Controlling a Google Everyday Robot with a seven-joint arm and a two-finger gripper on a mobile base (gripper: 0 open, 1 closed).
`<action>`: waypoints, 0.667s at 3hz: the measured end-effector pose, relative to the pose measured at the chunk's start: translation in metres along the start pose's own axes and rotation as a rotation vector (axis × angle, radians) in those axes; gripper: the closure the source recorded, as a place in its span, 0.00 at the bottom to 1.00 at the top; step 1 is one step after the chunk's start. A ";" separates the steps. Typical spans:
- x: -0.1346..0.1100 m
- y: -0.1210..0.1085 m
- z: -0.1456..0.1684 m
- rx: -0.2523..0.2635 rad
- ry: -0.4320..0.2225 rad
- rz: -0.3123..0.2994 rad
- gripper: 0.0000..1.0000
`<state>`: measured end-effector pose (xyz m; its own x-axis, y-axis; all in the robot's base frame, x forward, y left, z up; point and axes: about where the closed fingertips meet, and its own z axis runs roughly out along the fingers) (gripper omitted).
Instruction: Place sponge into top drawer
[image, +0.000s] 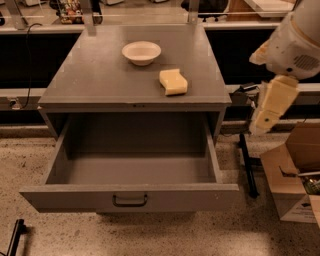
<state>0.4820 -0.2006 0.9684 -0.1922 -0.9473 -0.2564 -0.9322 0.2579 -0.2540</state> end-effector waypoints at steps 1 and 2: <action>-0.035 -0.053 0.029 0.010 -0.086 0.008 0.00; -0.077 -0.110 0.059 0.006 -0.188 0.094 0.00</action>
Offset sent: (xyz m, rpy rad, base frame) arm 0.2282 0.0925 -0.0034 0.3876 -0.0284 -0.1781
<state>0.6169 -0.1447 0.9611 -0.2174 -0.8669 -0.4487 -0.9109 0.3453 -0.2258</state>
